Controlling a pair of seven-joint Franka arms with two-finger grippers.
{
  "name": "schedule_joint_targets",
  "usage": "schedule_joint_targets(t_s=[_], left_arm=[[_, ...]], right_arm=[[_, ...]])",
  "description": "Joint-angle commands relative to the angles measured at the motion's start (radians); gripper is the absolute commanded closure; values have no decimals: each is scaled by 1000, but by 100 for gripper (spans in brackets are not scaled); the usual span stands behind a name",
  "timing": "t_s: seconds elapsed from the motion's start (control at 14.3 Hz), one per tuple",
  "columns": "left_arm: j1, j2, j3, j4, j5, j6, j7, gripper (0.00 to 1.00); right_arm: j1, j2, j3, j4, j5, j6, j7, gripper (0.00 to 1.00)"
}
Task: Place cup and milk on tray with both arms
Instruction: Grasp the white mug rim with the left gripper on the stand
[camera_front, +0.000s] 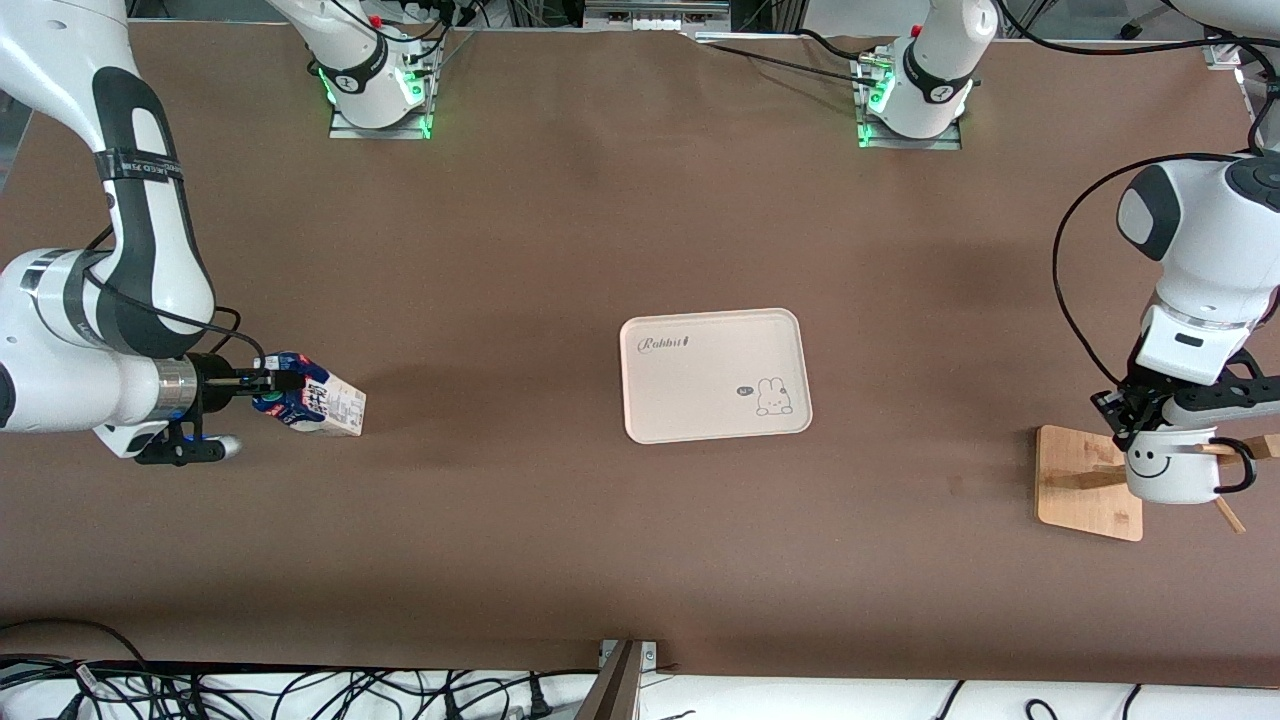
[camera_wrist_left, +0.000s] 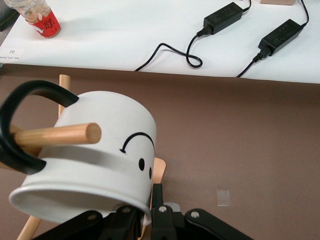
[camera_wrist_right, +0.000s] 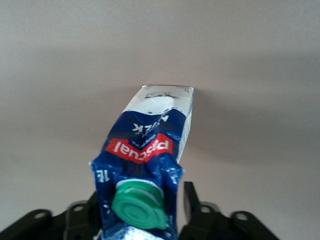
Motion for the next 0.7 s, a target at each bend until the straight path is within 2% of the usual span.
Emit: schedule_joint_targets(t_s=[0.0,0.49,0.63], left_arm=[[-9,10,4,19,27,1,1,100],[-71,-26,-8,29,13,-11,-19,100],[-76,-36,-46,34,12,-31,-34,100]], right_arm=[[-4,6,4,6,-12,-1,5,53],[-4,6,4,9,-11,-1,11,54],[-4,6,4,9,-11,-1,11,58]])
